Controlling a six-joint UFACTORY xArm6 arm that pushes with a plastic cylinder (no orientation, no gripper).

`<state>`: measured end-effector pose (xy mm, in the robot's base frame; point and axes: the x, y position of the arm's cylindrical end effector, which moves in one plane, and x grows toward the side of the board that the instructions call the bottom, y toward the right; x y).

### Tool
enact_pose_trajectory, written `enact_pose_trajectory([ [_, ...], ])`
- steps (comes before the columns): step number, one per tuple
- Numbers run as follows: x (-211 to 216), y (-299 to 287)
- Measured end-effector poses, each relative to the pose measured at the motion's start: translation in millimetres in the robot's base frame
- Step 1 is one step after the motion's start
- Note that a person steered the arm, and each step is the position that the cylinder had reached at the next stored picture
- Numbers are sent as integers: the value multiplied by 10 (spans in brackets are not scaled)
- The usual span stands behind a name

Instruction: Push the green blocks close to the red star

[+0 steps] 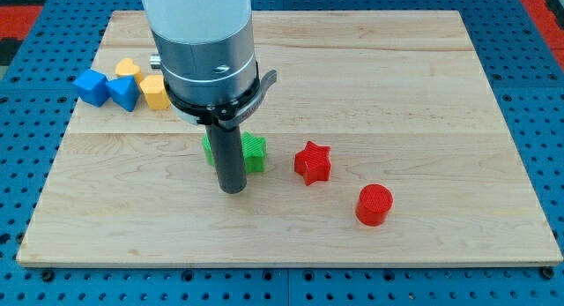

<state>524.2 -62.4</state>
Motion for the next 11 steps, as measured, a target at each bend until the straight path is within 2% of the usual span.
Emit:
enact_pose_trajectory([
  [1,0,-166],
  [2,-192,-770],
  [3,-402,-941],
  [4,-761,-891],
  [5,-1028,-503],
  [7,-612,-349],
  [9,-571,-359],
  [10,-617,-105],
  [11,-608,-88],
])
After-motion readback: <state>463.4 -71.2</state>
